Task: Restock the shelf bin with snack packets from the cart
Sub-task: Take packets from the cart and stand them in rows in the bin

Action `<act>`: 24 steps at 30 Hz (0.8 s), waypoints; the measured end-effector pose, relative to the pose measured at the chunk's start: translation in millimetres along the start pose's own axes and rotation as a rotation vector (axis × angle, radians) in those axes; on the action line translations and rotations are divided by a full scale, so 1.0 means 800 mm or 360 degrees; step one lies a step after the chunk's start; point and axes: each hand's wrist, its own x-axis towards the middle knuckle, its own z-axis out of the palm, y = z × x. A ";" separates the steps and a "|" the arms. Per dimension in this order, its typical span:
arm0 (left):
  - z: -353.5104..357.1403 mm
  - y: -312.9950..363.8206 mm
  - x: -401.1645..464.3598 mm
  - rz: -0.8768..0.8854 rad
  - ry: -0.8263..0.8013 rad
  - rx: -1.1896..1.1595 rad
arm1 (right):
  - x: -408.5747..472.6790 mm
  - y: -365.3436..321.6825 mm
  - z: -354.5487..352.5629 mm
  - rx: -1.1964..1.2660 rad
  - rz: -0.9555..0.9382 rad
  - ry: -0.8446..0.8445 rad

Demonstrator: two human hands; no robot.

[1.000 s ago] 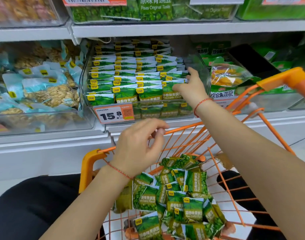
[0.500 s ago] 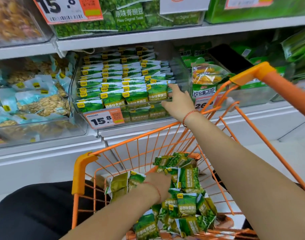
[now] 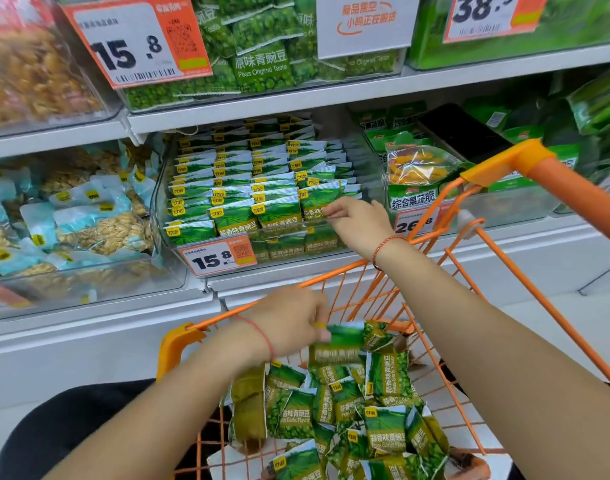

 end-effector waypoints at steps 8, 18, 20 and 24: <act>-0.124 -0.005 0.015 0.0169 0.1381 -0.0443 | 0.008 -0.001 -0.029 0.0028 0.0032 -0.0168; -0.109 -0.024 0.103 0.0103 0.1166 0.0228 | 0.018 0.009 -0.039 0.0266 0.0066 -0.0244; -0.107 -0.022 0.112 0.0152 0.1160 0.0528 | 0.019 0.010 -0.038 0.0271 0.0061 -0.0211; -0.112 -0.012 0.119 0.0194 0.1018 0.0797 | 0.017 0.010 -0.032 0.0203 0.0020 -0.0143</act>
